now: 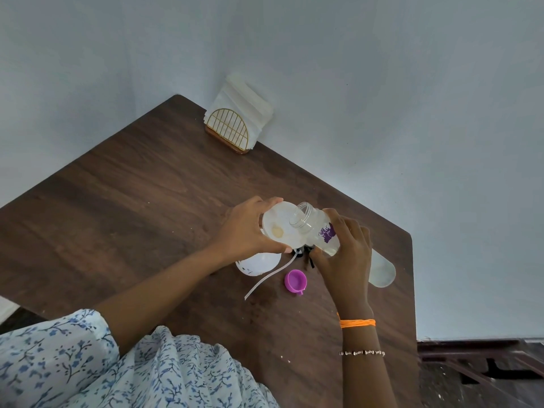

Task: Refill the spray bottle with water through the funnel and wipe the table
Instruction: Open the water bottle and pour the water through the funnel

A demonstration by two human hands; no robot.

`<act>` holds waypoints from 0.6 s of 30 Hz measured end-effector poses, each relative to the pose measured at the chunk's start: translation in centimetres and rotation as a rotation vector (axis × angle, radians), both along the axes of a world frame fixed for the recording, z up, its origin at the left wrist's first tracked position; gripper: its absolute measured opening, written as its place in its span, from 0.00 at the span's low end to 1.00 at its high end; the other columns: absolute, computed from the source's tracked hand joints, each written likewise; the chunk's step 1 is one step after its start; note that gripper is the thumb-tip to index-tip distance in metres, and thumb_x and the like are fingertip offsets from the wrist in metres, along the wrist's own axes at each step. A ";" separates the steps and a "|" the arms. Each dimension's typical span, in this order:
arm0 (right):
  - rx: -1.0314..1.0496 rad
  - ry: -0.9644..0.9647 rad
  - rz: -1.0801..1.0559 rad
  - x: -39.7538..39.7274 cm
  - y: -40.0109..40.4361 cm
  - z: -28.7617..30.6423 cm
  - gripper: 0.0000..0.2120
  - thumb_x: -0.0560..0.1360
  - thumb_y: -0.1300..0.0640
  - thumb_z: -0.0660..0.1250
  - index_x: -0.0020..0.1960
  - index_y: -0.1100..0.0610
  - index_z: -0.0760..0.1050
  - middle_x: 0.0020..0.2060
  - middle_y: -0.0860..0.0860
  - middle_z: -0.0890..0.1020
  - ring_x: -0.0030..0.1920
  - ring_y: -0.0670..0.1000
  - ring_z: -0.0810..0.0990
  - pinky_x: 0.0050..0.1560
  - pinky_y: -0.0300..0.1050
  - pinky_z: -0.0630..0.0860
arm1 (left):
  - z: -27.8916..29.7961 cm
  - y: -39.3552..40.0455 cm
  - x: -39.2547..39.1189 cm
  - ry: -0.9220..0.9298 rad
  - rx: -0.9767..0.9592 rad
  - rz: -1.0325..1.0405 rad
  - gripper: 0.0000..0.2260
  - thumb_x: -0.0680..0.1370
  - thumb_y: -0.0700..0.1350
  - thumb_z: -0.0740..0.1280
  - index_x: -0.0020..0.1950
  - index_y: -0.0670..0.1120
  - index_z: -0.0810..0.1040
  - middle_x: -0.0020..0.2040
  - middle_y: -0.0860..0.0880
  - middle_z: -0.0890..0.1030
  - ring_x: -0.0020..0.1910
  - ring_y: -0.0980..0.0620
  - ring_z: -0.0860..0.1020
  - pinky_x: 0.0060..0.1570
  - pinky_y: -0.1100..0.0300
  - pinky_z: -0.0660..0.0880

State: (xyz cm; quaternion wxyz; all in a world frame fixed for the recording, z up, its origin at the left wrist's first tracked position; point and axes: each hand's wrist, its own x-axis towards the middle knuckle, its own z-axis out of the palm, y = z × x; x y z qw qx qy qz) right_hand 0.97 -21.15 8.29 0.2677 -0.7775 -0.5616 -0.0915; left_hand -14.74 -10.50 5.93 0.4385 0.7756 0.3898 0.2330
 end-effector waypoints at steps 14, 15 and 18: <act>0.010 -0.042 0.004 -0.2 0.3 -0.1 0.33 0.58 0.63 0.80 0.61 0.56 0.75 0.53 0.56 0.80 0.53 0.59 0.75 0.52 0.59 0.76 | -0.3 0.0 0.0 0.043 0.019 0.012 0.40 0.62 0.59 0.77 0.71 0.55 0.65 0.62 0.50 0.74 0.59 0.53 0.73 0.57 0.55 0.75; 0.010 -0.045 0.008 -0.2 0.3 -0.1 0.32 0.58 0.63 0.80 0.61 0.56 0.75 0.53 0.56 0.80 0.53 0.59 0.74 0.52 0.59 0.75 | -0.3 0.0 0.0 0.043 0.021 0.011 0.40 0.62 0.59 0.77 0.71 0.55 0.65 0.62 0.50 0.74 0.59 0.53 0.73 0.56 0.56 0.75; 0.012 -0.050 0.018 -0.2 0.3 0.0 0.32 0.58 0.64 0.79 0.61 0.57 0.75 0.52 0.55 0.80 0.52 0.58 0.74 0.51 0.58 0.74 | -0.3 0.0 0.0 0.038 0.021 0.007 0.40 0.62 0.59 0.77 0.70 0.55 0.65 0.61 0.51 0.75 0.57 0.54 0.73 0.54 0.58 0.74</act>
